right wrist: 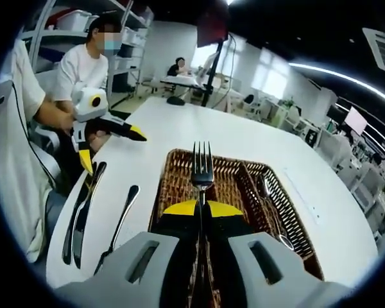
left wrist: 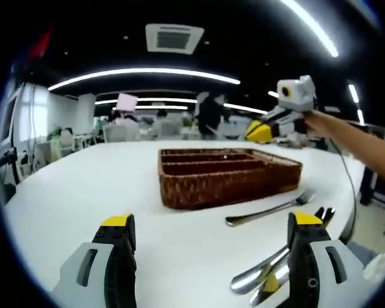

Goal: Arrange the knives, forks, and spoons in their matching storage slots by inserting each utensil handle-first until every utensil is classified and aligned in the correct compartment

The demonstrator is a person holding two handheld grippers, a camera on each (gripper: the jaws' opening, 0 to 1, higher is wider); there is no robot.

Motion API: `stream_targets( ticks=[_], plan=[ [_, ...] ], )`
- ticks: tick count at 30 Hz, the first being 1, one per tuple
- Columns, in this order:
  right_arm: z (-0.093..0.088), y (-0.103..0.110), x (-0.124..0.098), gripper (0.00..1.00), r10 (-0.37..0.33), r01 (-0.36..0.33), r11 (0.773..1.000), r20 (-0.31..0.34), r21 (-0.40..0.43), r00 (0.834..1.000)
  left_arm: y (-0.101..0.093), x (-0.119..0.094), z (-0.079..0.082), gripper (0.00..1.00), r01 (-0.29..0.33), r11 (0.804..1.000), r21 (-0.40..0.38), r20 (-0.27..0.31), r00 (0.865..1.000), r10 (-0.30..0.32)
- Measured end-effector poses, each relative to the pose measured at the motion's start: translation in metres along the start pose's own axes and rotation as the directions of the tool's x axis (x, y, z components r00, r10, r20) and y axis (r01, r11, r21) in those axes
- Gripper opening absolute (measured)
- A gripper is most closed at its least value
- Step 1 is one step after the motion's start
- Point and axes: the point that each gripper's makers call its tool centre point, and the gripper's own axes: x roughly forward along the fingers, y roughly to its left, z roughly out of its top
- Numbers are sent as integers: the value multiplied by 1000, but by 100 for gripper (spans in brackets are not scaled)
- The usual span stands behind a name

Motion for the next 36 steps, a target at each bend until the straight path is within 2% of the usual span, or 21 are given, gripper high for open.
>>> stream_targets(
  ticks=[5, 8, 11, 15, 18, 21, 22, 25, 28, 30, 32, 36],
  plan=[
    [0, -3, -1, 3, 0, 0, 1000, -1, 4, 1000, -1, -1, 7, 99, 0, 1000, -29, 28, 1000, 1],
    [11, -3, -6, 3, -2, 2, 1000, 36, 4, 999, -6, -2, 6, 99, 7, 998, -57, 30, 1000, -5],
    [13, -6, -6, 3, -9, 9, 1000, 33, -7, 999, -4, -2, 9, 99, -17, 999, -28, 30, 999, 18],
    [17, -9, -9, 3, -4, 4, 1000, 45, -3, 999, -2, -4, 17, 99, -22, 998, -58, 49, 999, 25],
    [14, -11, -10, 3, -7, 7, 1000, 31, -6, 999, 1, -4, 20, 99, -31, 998, -52, 47, 998, 33],
    [19, -11, -9, 3, -2, 2, 1000, 45, -4, 999, 2, 0, 21, 99, -31, 998, -56, 38, 999, 33],
    [20, -10, -9, 3, 1, -1, 1000, 49, -4, 999, -1, 1, 18, 99, -24, 999, -32, 19, 1000, 24],
    [19, -11, -4, 3, 4, -4, 1000, 39, -6, 999, -3, 4, 17, 99, -13, 1000, -28, 1, 1000, 13],
    [17, -10, 0, 3, 21, -21, 1000, 39, 10, 999, -6, 4, 20, 99, -10, 1000, -25, 16, 1000, 10],
    [16, -11, 1, 3, 19, -19, 1000, 32, 11, 999, -6, 4, 21, 99, 2, 997, -75, 15, 1000, -1],
    [17, -10, 3, 3, 30, -30, 999, 40, 20, 999, -4, 3, 22, 99, -13, 999, -32, 11, 1000, 13],
    [16, -12, 6, 3, 34, -35, 999, 31, 10, 999, -1, 2, 23, 99, -12, 999, -50, 6, 1000, 13]
  ],
)
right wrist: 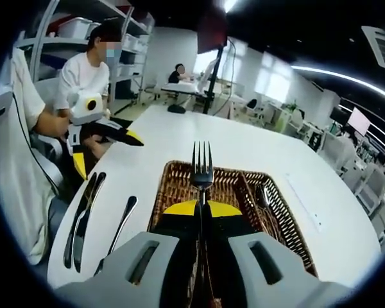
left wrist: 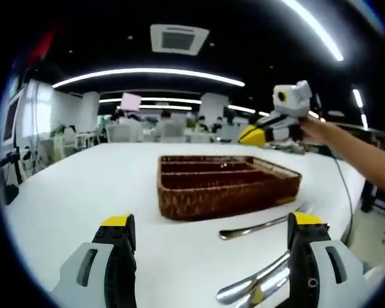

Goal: Arrange the knives, forks, and spoons in their matching storage slots by inserting each utensil handle-first until every utensil is classified and aligned in the correct compartment

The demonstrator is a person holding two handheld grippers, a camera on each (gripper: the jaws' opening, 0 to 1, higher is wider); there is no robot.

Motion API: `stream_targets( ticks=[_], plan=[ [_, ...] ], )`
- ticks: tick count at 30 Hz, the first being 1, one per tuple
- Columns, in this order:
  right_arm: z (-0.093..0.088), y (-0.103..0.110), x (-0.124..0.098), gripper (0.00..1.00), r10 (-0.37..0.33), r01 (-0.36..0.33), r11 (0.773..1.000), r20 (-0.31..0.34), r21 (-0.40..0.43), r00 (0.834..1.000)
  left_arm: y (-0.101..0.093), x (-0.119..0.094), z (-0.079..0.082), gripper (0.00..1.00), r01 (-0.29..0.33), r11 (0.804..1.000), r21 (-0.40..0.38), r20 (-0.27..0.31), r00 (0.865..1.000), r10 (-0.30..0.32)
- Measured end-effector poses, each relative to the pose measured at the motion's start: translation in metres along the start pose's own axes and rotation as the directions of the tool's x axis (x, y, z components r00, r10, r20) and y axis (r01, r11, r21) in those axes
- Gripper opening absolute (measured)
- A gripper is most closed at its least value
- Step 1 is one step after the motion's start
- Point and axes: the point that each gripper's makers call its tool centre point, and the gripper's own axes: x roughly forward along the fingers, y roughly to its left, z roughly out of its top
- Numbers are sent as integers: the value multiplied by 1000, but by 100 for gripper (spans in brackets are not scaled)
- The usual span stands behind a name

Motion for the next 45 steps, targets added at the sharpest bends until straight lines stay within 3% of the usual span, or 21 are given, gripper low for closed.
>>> stream_targets(
  ticks=[8, 11, 24, 27, 35, 39, 45],
  plan=[
    [-8, -5, 5, 3, 9, -9, 1000, -26, -1, 1000, 5, -1, -3, 99, -19, 1000, 10, -7, 1000, 19],
    [-10, -6, 5, 3, 8, -8, 1000, -27, 4, 1000, 4, -1, -5, 99, -23, 997, 74, -25, 999, 25],
    [-7, -10, 12, 3, 15, -14, 1000, -28, 3, 1000, 0, 0, -1, 99, -17, 997, 78, -13, 1000, 18],
    [-8, -12, 13, 3, 13, -13, 1000, -29, 4, 999, 4, -3, 8, 99, -37, 995, 89, 22, 999, 35],
    [-12, -18, 16, 3, 16, -16, 1000, -37, 10, 999, 2, -4, 4, 99, -22, 996, 85, -6, 1000, 23],
    [-17, -21, 18, 3, 22, -21, 1000, -58, 8, 998, 2, -3, -1, 99, -6, 995, 101, -34, 999, 10],
    [-20, -25, 21, 3, 26, -25, 1000, -62, 18, 998, 10, -2, 3, 99, -23, 987, 159, -29, 999, 27]
  ],
)
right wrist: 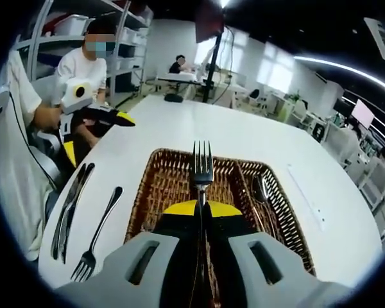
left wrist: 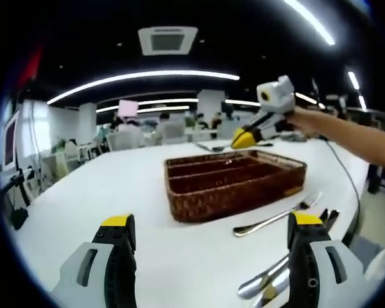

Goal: Arrange the knives, forks, and spoons in their matching storage slots by inserting each utensil handle-first until every utensil is classified and aligned in the correct compartment

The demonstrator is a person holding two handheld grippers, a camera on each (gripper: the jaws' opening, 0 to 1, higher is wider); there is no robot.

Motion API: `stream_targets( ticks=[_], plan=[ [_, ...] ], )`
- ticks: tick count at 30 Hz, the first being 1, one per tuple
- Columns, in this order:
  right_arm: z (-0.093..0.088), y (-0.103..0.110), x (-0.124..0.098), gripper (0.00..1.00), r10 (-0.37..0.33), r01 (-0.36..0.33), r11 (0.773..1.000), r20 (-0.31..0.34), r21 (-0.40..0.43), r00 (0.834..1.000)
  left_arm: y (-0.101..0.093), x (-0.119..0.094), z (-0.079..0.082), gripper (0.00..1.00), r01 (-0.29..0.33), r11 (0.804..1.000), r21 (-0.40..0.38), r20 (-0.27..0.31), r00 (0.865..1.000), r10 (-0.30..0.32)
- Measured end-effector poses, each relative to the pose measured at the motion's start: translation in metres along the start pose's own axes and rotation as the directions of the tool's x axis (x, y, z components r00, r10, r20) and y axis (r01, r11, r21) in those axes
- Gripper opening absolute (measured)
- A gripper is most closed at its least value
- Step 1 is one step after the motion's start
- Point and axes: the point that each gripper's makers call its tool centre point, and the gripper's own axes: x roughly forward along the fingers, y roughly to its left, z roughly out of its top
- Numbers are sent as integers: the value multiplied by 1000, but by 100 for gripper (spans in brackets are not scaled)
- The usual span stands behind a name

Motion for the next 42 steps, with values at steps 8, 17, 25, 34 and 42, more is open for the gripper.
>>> stream_targets(
  ticks=[8, 17, 25, 34, 42],
  plan=[
    [2, -6, 8, 3, 12, -12, 1000, -6, -17, 1000, -5, 0, -4, 99, 2, 1000, 3, 1, 1000, -2],
    [2, -9, 11, 3, 13, -14, 1000, -17, -20, 1000, -5, 2, -5, 99, 6, 1000, -4, -3, 1000, -6],
    [-3, -9, 17, 3, 27, -27, 1000, -28, -8, 999, -7, 5, 1, 99, 8, 999, -32, 20, 1000, -7],
    [-8, -13, 20, 3, 30, -30, 1000, -33, 1, 999, -5, 4, 1, 99, 6, 1000, -31, 23, 1000, -5],
    [-14, -15, 26, 3, 33, -34, 999, -58, -5, 998, -4, 4, 1, 99, 5, 999, -37, 25, 1000, -4]
  ],
)
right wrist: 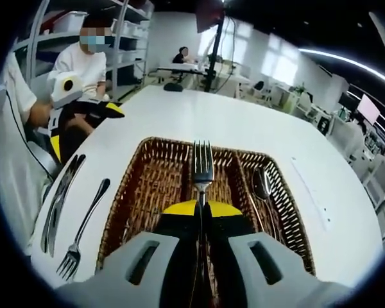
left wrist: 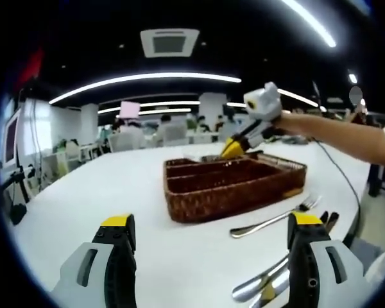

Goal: Arrange the knives, forks, and spoons in their matching storage slots by inserting each utensil handle-first until every utensil is classified and aligned in the correct compartment

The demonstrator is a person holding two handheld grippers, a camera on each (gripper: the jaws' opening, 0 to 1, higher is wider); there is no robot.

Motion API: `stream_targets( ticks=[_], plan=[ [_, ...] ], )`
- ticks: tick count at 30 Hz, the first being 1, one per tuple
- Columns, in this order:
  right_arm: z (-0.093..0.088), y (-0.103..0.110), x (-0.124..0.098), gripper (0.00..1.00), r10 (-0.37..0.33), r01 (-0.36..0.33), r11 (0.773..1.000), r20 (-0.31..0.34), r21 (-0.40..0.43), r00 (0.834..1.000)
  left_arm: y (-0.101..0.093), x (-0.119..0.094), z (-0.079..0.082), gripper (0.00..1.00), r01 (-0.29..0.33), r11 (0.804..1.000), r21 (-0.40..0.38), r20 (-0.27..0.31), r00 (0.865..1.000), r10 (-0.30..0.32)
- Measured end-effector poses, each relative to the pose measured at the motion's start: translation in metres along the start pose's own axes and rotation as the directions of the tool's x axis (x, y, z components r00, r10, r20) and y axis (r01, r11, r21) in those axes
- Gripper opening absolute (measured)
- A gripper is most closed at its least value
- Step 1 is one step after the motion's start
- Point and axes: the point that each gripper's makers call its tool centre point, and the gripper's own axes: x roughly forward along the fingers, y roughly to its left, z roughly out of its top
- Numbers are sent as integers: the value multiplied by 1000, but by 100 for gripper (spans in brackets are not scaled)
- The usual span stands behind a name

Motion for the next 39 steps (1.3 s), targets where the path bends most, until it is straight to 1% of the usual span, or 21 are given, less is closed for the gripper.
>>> stream_targets(
  ticks=[4, 7, 9, 16, 25, 28, 31, 34, 39],
  plan=[
    [-1, -3, 2, 3, -4, 4, 1000, -4, -1, 1000, -1, 1, -2, 99, 7, 1000, -3, -11, 1000, -7],
    [-2, -4, 5, 3, 1, -1, 1000, -4, 0, 1000, 0, 1, 0, 99, 4, 1000, 4, -2, 1000, -4],
    [-5, -5, 7, 3, -2, 2, 1000, -13, 2, 1000, -1, 2, 2, 99, 5, 1000, -4, 8, 1000, -5],
    [-11, -5, 11, 3, 2, -2, 1000, -18, 16, 1000, -4, 4, 0, 99, 11, 1000, -4, 3, 1000, -11],
    [-12, -6, 17, 3, 8, -8, 1000, -19, 7, 1000, 0, 1, -2, 99, 5, 1000, -19, 3, 1000, -5],
    [-13, -7, 19, 3, 11, -10, 1000, -11, 22, 1000, 2, -2, 0, 99, -5, 1000, -23, 12, 1000, 5],
    [-18, -8, 24, 3, 13, -12, 1000, -23, 23, 1000, 3, -4, -1, 99, -10, 999, -40, 14, 1000, 10],
    [-18, -9, 25, 3, 15, -15, 999, -17, 37, 1000, 3, -4, -3, 99, -16, 999, -44, 14, 1000, 16],
    [-21, -9, 28, 3, 19, -18, 999, -26, 30, 999, 1, -3, -7, 99, -11, 999, -49, 5, 1000, 11]
  ],
)
